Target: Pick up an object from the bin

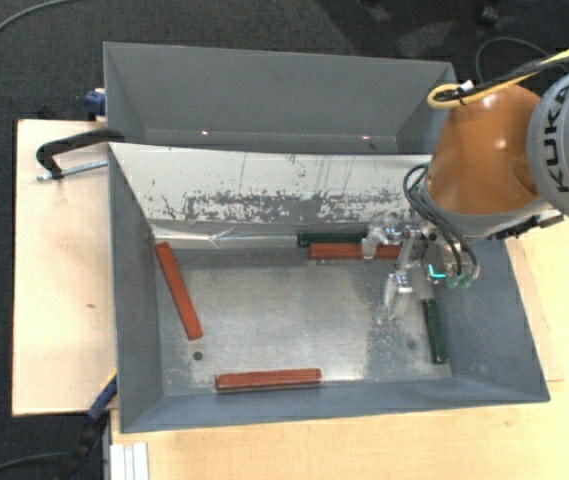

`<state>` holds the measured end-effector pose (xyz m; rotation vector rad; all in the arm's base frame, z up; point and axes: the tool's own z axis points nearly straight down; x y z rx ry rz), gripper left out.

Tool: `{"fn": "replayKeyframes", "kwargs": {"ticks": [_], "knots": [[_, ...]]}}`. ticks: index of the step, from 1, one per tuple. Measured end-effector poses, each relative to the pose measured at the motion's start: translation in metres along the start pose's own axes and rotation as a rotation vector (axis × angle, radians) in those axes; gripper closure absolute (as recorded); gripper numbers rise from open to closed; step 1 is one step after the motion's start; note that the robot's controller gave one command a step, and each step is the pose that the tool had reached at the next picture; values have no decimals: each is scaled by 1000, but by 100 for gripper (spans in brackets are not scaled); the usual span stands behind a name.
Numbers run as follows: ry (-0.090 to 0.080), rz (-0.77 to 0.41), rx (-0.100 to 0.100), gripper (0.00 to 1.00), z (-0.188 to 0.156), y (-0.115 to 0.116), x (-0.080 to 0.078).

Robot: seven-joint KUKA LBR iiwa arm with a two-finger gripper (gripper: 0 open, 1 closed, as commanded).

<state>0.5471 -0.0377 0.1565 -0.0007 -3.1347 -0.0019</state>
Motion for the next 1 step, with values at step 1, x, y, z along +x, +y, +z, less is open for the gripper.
{"fn": "replayKeyframes", "kwargs": {"ticks": [1], "knots": [[-4,-400,3,0,49,-92,10]]}}
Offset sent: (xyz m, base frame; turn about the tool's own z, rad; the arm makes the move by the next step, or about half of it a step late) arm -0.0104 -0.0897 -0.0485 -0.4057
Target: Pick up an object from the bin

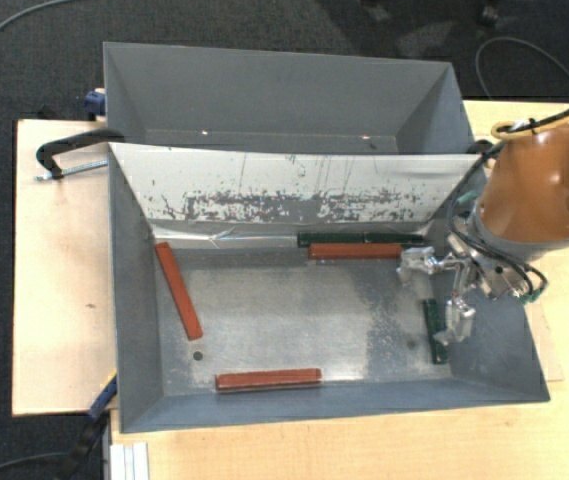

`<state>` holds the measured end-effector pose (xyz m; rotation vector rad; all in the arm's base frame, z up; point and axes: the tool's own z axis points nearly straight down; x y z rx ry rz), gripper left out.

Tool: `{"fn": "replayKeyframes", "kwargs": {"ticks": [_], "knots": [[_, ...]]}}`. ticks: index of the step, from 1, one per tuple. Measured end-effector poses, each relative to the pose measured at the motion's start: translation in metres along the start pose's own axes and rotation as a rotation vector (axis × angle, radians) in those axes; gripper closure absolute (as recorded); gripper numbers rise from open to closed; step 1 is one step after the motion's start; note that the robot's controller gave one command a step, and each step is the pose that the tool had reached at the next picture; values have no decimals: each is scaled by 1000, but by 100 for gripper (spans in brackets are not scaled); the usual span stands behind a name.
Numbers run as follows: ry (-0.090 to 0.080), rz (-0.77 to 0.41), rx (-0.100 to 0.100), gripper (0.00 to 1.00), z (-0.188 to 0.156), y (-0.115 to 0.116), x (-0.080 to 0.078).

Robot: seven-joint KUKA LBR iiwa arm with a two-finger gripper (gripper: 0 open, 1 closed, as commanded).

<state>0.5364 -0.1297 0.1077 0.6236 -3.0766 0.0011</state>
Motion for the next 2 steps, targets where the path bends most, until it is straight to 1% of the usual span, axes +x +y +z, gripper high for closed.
{"fn": "replayKeyframes", "kwargs": {"ticks": [1,2], "knots": [[-2,-356,1,0,-4,-15,32],[-7,-784,-5,0,38,20,35]]}}
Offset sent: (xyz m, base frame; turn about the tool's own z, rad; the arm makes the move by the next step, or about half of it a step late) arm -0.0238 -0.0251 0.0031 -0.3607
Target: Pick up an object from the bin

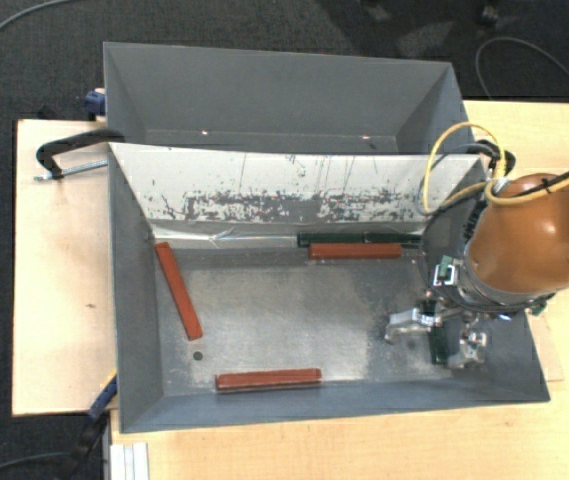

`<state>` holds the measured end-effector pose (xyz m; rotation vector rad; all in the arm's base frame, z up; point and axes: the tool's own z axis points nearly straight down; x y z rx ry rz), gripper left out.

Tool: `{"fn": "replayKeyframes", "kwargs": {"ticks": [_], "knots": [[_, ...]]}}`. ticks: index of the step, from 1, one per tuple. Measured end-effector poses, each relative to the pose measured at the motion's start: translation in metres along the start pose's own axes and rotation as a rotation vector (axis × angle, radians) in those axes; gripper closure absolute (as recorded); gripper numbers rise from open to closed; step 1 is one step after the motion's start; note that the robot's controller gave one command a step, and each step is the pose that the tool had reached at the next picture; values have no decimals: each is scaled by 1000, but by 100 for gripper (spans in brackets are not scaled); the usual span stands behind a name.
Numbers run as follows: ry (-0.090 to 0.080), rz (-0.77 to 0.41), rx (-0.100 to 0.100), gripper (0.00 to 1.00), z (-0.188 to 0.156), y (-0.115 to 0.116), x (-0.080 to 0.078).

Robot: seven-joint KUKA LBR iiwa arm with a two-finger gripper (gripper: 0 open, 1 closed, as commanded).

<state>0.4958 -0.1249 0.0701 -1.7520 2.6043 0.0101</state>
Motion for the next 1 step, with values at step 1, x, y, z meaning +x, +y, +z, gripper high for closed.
{"fn": "replayKeyframes", "kwargs": {"ticks": [1], "knots": [[-5,-2,-4,0,0,-33,9]]}}
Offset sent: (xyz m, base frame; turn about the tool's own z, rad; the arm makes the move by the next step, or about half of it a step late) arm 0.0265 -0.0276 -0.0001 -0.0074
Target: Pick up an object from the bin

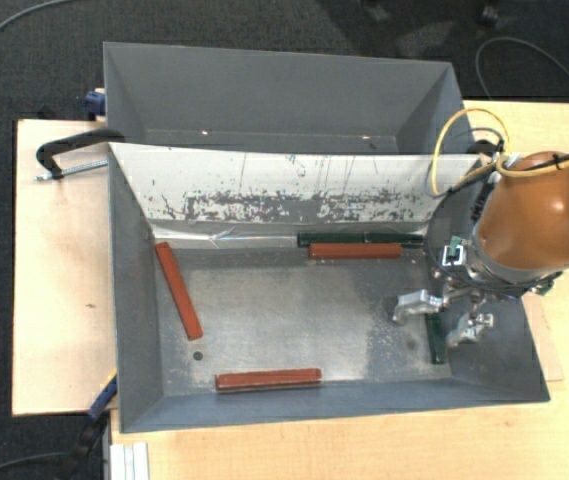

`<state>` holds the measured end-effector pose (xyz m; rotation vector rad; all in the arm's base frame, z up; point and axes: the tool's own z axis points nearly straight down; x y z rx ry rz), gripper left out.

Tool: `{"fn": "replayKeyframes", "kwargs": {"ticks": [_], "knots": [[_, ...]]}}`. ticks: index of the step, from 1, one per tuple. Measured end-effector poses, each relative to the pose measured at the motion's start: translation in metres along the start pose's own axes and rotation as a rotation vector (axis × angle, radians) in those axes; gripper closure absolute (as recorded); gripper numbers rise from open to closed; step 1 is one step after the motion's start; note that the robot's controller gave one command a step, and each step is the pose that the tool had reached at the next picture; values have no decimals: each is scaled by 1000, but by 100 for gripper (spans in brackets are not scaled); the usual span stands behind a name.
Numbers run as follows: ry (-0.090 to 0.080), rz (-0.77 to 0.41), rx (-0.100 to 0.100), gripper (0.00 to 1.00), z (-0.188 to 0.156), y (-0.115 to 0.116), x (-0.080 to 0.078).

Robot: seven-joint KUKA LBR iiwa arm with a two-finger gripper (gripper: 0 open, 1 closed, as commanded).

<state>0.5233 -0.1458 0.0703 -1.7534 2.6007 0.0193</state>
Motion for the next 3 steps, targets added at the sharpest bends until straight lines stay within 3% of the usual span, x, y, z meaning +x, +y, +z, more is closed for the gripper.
{"fn": "replayKeyframes", "kwargs": {"ticks": [1,2,3], "knots": [[2,-4,8,100,-1,-2,1],[6,-175,20,100,-117,-34,-39],[7,-225,19,100,-165,-63,-54]]}}
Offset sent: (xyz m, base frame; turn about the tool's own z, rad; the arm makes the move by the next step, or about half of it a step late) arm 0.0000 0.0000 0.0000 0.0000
